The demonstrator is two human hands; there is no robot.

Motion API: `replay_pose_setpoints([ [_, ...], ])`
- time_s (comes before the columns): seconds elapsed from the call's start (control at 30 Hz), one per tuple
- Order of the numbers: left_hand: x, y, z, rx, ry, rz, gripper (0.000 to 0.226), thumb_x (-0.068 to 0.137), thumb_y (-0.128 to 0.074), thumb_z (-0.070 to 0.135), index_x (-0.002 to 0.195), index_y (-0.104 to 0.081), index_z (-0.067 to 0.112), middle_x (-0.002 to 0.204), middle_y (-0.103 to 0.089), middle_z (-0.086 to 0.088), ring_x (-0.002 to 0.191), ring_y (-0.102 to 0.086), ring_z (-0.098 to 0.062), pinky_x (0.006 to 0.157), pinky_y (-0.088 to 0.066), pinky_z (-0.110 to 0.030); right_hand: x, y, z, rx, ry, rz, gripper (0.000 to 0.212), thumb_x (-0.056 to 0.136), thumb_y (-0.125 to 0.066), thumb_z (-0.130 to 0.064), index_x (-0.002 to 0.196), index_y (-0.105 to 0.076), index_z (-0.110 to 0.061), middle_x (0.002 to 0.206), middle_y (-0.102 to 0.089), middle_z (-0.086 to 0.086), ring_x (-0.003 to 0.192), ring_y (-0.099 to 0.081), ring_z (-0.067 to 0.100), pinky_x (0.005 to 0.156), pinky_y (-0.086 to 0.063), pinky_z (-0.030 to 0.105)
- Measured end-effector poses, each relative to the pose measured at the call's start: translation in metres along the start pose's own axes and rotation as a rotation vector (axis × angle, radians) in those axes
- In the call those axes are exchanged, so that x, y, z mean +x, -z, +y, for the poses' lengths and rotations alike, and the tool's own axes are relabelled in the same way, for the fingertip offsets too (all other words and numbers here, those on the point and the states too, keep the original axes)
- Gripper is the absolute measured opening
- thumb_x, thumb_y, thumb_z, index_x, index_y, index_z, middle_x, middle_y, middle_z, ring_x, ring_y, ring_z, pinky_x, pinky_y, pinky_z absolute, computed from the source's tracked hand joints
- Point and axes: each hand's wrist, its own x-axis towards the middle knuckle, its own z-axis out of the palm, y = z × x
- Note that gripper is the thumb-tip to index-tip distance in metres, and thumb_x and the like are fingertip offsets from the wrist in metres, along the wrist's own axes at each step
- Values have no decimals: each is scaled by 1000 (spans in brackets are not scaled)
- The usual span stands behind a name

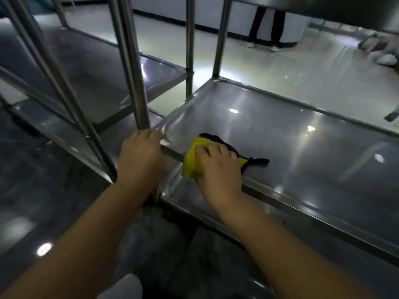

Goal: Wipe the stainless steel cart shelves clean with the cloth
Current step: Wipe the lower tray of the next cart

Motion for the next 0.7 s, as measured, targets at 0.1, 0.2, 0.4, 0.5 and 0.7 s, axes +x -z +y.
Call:
replay_pose_setpoints([
  [0.1, -6, 0, -22, 54, 48, -12, 27, 78, -48, 12, 97, -65, 3, 92, -65, -18, 83, -57, -39, 70, -45, -42, 36, -23, -40, 31, 26, 9, 49, 48, -87, -18, 93, -68, -15, 91, -65, 6, 82, -60, 27, 68, -45, 32],
  [0.2, -11, -3, -34, 81, 39, -24, 21, 72, -67, 0, 92, -64, 6, 87, -64, -13, 80, -56, -35, 66, -43, -38, 58, -32, -66, 56, 18, -41, 34, 66, -77, -15, 98, -65, -17, 101, -64, 5, 94, -58, 26, 75, -42, 34],
  [0.4, -12, -3, -21, 39, -31, 6, 21, 77, -55, 0, 97, -63, 2, 89, -64, -18, 80, -59, -37, 66, -48, -41, 41, -18, -49, 54, 90, -103, 50, 75, -73, -15, 122, -57, -14, 118, -60, 8, 108, -53, 29, 83, -42, 38],
  [0.5, -12, -9, -3, 34, -137, -36, 29, 74, -43, 7, 94, -64, 2, 85, -65, -17, 75, -61, -36, 65, -51, -39, 11, -3, -20, 41, 58, -139, 65, 61, -82, -19, 121, -59, -13, 115, -61, 6, 104, -56, 29, 79, -45, 38],
  [0.7, -16, -22, 32, 93, -295, -109, 34, 66, -42, 6, 92, -63, 2, 83, -61, -17, 74, -59, -37, 66, -48, -40, -64, 39, 54, 31, -77, -113, 74, 48, -87, -21, 117, -62, -12, 111, -63, 7, 98, -59, 29, 75, -52, 39],
])
